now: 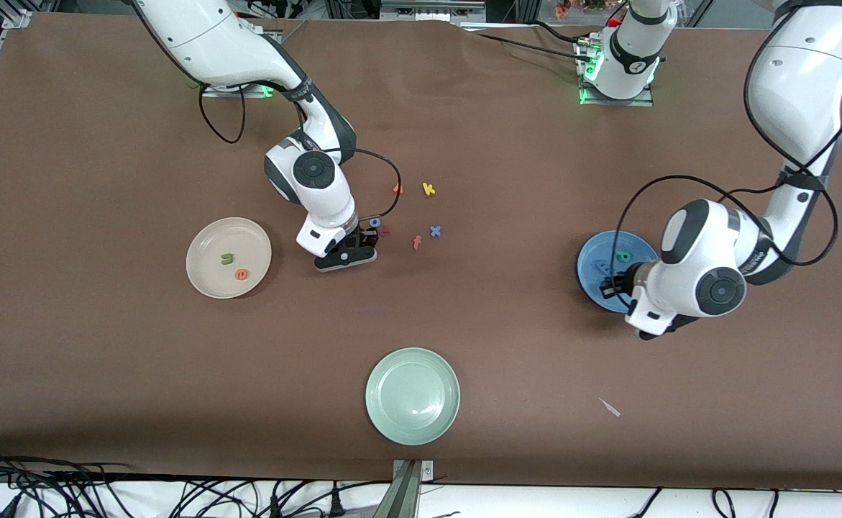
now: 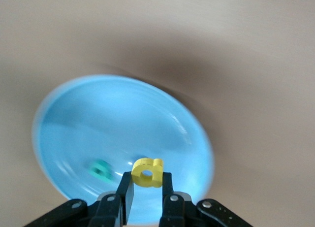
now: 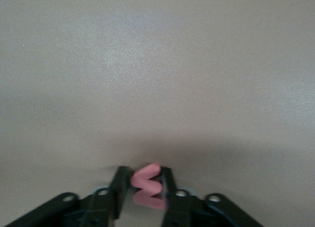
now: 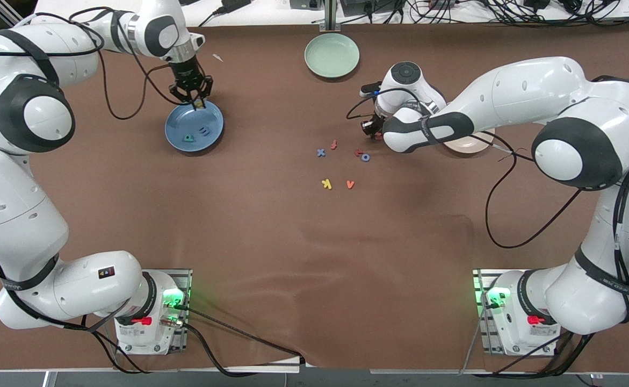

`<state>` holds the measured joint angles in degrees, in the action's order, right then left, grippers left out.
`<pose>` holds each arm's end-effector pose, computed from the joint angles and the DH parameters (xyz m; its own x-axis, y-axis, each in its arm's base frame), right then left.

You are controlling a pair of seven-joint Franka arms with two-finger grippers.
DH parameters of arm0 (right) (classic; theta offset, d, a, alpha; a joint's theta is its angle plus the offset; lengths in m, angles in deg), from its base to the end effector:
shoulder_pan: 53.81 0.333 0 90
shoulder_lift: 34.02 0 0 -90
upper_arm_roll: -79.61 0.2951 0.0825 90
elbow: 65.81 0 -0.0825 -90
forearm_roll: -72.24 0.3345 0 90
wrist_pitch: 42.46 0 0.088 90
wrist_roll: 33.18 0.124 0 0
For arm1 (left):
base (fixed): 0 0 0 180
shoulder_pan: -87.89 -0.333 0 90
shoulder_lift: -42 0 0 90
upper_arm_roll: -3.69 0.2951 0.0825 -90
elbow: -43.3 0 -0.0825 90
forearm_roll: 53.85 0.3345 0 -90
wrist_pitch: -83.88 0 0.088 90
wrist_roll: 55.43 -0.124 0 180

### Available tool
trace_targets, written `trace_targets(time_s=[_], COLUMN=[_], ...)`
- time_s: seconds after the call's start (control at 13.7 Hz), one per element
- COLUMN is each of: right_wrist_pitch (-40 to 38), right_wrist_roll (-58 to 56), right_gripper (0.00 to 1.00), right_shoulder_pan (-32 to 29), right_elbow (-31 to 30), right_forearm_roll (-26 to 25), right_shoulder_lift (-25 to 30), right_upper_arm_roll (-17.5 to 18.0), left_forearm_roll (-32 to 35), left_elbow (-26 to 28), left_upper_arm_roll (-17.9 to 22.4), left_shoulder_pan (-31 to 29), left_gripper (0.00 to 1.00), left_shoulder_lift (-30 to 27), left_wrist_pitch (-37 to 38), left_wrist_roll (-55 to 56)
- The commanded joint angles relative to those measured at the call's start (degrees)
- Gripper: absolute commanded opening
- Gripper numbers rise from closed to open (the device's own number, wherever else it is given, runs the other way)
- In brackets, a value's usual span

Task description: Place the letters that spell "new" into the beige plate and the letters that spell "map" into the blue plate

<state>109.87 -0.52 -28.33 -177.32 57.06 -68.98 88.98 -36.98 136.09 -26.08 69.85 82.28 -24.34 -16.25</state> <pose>0.4839 0.3395 0.1844 0.9659 0.2270 0.1245 0.2305 -0.9730 -0.0140 0.5897 -0.0653 0.2275 0.8737 0.3777 -0.3065 0.3552 -0.9259 -0.1285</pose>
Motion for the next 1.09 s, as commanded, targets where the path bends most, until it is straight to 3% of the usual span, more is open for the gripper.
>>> trace_targets(time_s=[0.0, 0.22, 0.29, 0.36, 0.44, 0.58, 0.65, 0.73, 0.8, 0.87, 1.02], right_wrist_pitch=[-0.1, -11.49, -13.35, -15.2, -16.43, -17.06, -14.54, -8.6, -3.93, -1.7, -1.77], right_wrist_roll=[-2.05, -17.47, -23.63, -28.13, -30.87, -31.34, -31.16, -30.38, -30.11, -30.02, -29.93], right_gripper=[0.0, 0.0, 0.0, 0.0, 0.0, 0.01, 0.09, 0.24, 0.49, 0.66, 0.71], right_shoulder_pan=[-0.34, -5.93, -8.75, -11.3, -12.46, -14.56, -15.54, -15.98, -16.6, -17.65, -18.27], right_elbow=[-0.9, -0.2, -0.63, -1.25, -2.82, -8.6, -12.72, -18.07, -21.87, -24.43, -27.78], right_forearm_roll=[-1.0, 0.05, 0.06, 0.14, 0.32, 0.5, 0.5, 0.5, 0.58, 0.58, 0.58], right_shoulder_lift=[1.02, 7.51, 9.36, 11.12, 13.4, 17.54, 18.51, 19.65, 20.01, 20.36, 23.43], right_upper_arm_roll=[0.03, -1.46, -1.46, -1.46, -1.46, -1.55, -1.55, -1.55, -1.64, -1.81, -1.82], left_forearm_roll=[4.74, 4.93, 4.93, 4.84, 4.84, 4.49, 3.88, 3.7, 3.7, 3.7, 3.61], left_elbow=[1.95, 3.1, 3.1, 3.01, 2.75, 2.31, 2.05, 1.96, 1.78, 0.74, -2.42], left_upper_arm_roll=[-0.46, -0.55, -0.55, -0.55, -0.64, -1.08, -1.43, -2.91, -4.67, -6.25, -9.68], left_shoulder_pan=[-1.64, -2.97, -2.97, -2.88, -3.05, -3.05, -2.97, -2.97, -3.05, -2.97, -3.05], left_gripper=[0.11, 0.19, 0.35, 0.71, 1.0, 1.0, 1.0, 1.0, 1.0, 1.0, 1.0], left_shoulder_lift=[1.81, 2.7, 2.7, 2.61, 2.35, 1.04, -0.19, -2.12, -3.79, -4.94, -6.17], left_wrist_pitch=[-0.15, -0.77, -0.77, -0.77, -0.68, 0.02, 0.11, 0.9, 1.43, 1.95, 5.89], left_wrist_roll=[-2.77, -3.93, -3.93, -3.93, -3.93, -3.84, -3.67, -3.67, -3.67, -3.67, -3.66])
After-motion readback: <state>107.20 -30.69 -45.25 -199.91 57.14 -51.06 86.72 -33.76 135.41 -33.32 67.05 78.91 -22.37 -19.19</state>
